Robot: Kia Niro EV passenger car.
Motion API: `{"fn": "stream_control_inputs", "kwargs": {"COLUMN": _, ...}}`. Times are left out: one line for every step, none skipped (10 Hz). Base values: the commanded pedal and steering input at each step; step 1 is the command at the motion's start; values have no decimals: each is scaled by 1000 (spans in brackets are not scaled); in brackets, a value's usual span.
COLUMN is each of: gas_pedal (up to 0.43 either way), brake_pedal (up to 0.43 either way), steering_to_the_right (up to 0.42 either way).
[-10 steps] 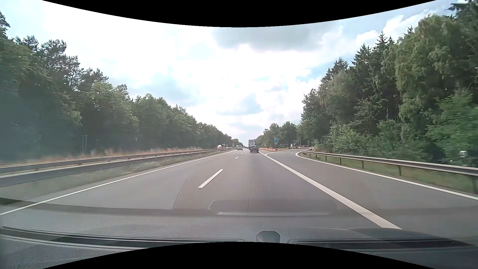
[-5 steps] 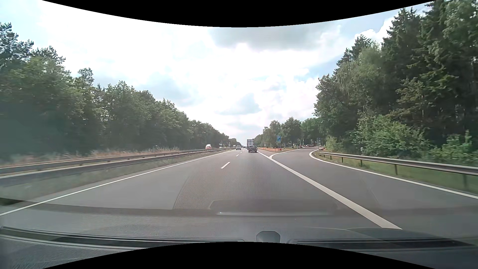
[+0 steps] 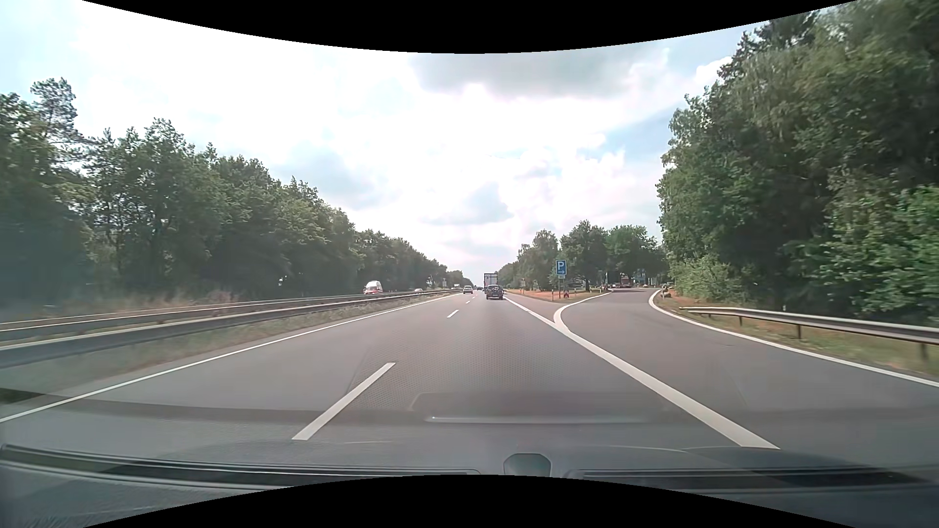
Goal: Follow the waypoints while adhering to traffic rules and regulations
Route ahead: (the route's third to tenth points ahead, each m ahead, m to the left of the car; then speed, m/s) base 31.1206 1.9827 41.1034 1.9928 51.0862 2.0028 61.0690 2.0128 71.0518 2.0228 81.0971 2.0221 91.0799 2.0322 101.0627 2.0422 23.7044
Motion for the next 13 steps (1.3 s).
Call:
{"fn": "stream_control_inputs", "kwargs": {"gas_pedal": 177, "brake_pedal": 0, "steering_to_the_right": -1}}
{"fn": "stream_control_inputs", "kwargs": {"gas_pedal": 177, "brake_pedal": 0, "steering_to_the_right": -4}}
{"fn": "stream_control_inputs", "kwargs": {"gas_pedal": 177, "brake_pedal": 0, "steering_to_the_right": -4}}
{"fn": "stream_control_inputs", "kwargs": {"gas_pedal": 177, "brake_pedal": 0, "steering_to_the_right": -5}}
{"fn": "stream_control_inputs", "kwargs": {"gas_pedal": 177, "brake_pedal": 0, "steering_to_the_right": -5}}
{"fn": "stream_control_inputs", "kwargs": {"gas_pedal": 177, "brake_pedal": 0, "steering_to_the_right": -5}}
{"fn": "stream_control_inputs", "kwargs": {"gas_pedal": 177, "brake_pedal": 0, "steering_to_the_right": -5}}
{"fn": "stream_control_inputs", "kwargs": {"gas_pedal": 177, "brake_pedal": 0, "steering_to_the_right": -5}}
{"fn": "stream_control_inputs", "kwargs": {"gas_pedal": 177, "brake_pedal": 0, "steering_to_the_right": -5}}
{"fn": "stream_control_inputs", "kwargs": {"gas_pedal": 177, "brake_pedal": 0, "steering_to_the_right": -5}}
{"fn": "stream_control_inputs", "kwargs": {"gas_pedal": 197, "brake_pedal": 0, "steering_to_the_right": -4}}
{"fn": "stream_control_inputs", "kwargs": {"gas_pedal": 209, "brake_pedal": 0, "steering_to_the_right": -4}}
{"fn": "stream_control_inputs", "kwargs": {"gas_pedal": 209, "brake_pedal": 0, "steering_to_the_right": -3}}
